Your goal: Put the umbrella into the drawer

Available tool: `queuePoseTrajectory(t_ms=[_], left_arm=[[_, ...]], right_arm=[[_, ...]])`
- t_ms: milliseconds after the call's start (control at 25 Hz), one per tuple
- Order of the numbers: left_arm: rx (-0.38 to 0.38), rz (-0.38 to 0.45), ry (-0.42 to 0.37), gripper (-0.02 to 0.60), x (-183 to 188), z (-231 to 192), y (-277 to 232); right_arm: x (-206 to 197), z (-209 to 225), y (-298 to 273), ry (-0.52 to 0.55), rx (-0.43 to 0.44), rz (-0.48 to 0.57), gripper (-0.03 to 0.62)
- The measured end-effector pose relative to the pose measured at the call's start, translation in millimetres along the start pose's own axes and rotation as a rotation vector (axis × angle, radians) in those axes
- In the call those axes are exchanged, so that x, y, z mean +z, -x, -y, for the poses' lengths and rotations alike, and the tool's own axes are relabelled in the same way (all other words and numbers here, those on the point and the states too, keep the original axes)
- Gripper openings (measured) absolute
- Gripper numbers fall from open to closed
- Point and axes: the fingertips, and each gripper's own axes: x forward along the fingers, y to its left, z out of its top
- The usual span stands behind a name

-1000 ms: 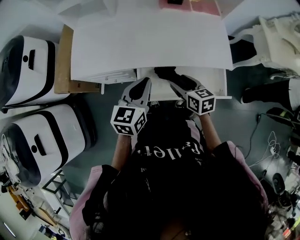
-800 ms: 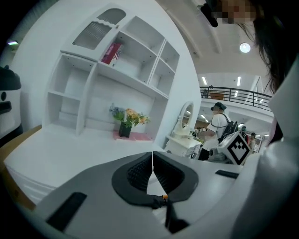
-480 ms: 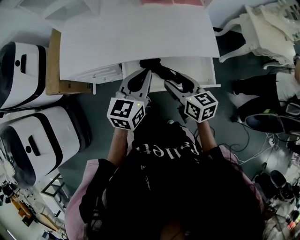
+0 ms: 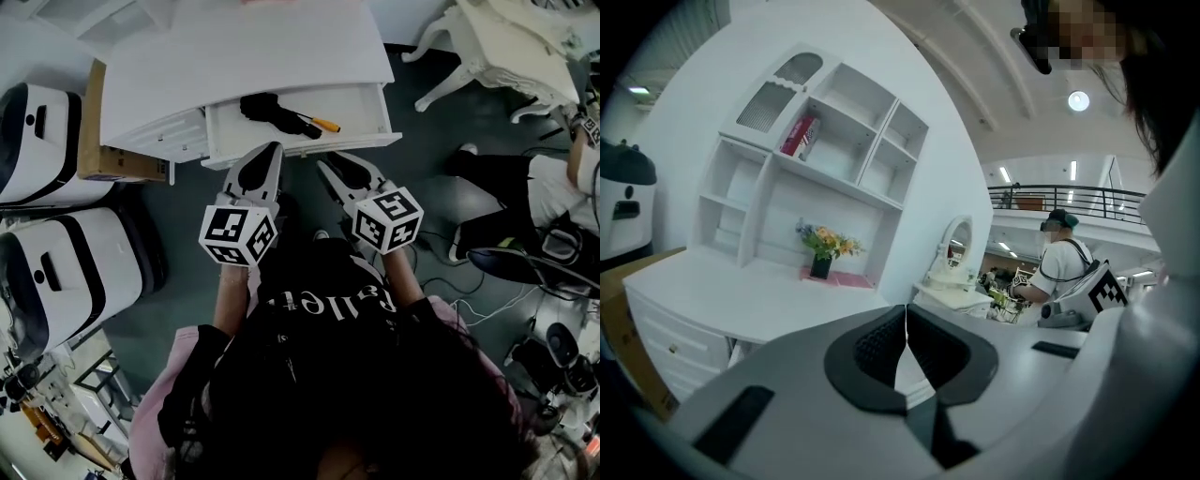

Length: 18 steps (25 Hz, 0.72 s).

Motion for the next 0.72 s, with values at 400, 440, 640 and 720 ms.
queuePoseTrajectory(t_ms=[400,440,640,720], left_arm=[[0.013,-0.041,-0.066,0.017,-28.9,68.3,63.4],[0.016,-0.041,-0.070,0.017,-29.5,68.1,68.7],[0.010,-0.037,-0.078,0.017,-26.6,63.0,87.8],[-0.007,-0.028,-0.093,0.017,-19.6,61.3,92.8]], right_arm=[[-35.8,-32.3,55.1,0.000,0.041,0.019,0.089],[-37.9,-37.2,54.5,0.008,0.046,0.020,0.087],[-41.7,-64.3,52.5,0.034,0.061,0.023,0.081],[-40.2,-73.3,49.9,0.035,0.056,0.029,0.077]])
